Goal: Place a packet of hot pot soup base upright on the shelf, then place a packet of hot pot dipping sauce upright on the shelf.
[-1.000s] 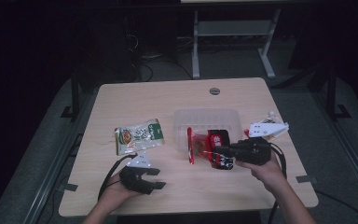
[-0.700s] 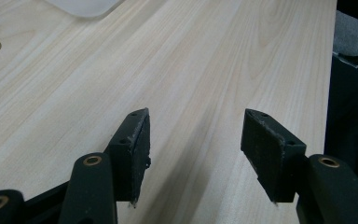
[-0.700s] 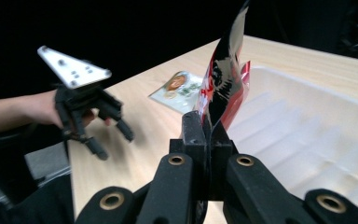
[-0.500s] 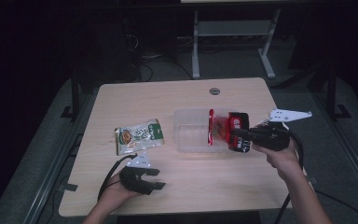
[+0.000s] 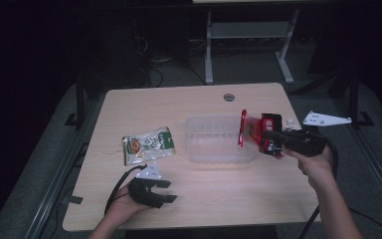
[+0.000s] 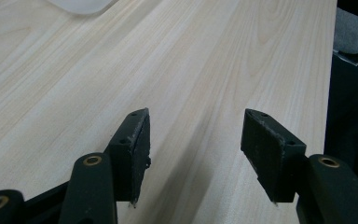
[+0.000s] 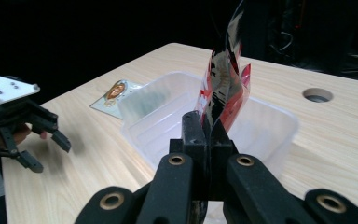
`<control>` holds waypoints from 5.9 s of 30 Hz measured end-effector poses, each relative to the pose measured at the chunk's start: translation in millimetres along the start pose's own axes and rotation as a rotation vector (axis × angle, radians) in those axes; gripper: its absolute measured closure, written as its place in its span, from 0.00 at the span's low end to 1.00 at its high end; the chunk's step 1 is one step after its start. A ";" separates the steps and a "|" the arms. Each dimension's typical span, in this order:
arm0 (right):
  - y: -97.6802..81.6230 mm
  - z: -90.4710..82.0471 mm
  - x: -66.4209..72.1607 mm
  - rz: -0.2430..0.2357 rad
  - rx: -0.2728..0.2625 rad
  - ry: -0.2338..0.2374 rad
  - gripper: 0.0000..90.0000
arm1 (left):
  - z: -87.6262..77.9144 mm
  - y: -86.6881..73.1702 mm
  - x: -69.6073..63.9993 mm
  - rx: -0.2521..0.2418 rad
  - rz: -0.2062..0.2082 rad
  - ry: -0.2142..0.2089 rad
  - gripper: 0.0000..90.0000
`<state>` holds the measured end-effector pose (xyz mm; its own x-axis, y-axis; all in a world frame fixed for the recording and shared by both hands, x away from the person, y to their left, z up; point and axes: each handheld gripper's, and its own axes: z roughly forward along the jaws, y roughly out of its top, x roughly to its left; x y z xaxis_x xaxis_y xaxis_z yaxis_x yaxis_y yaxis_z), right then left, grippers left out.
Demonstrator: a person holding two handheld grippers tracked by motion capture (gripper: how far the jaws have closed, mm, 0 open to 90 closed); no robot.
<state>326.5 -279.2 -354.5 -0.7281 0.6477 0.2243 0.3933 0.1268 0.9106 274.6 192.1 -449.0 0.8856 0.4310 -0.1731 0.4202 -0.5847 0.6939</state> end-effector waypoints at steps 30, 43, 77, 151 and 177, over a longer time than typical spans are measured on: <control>-13.2 20.4 4.6 -0.066 0.154 -0.109 1.00 | 3.3 -0.8 -1.1 0.030 0.004 -0.010 0.47; -17.2 33.0 1.5 -0.038 0.164 -0.097 0.99 | 4.7 -0.9 -1.6 0.039 0.006 -0.015 0.47; -14.6 4.3 10.6 -0.013 0.107 -0.103 0.63 | 5.7 -1.9 -2.0 0.043 0.005 -0.015 0.47; -68.4 62.7 -108.9 0.111 0.488 -0.438 1.00 | -9.0 -8.5 6.9 0.047 0.001 0.036 0.42; -81.0 51.5 -42.2 -0.034 0.610 -0.260 1.00 | -6.5 -7.0 3.6 0.053 0.002 0.028 0.42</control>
<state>354.2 -278.1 -455.6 -0.6167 0.7862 0.0384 0.6752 0.5033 0.5392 273.5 202.2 -450.0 0.8808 0.4484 -0.1519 0.4291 -0.6208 0.6561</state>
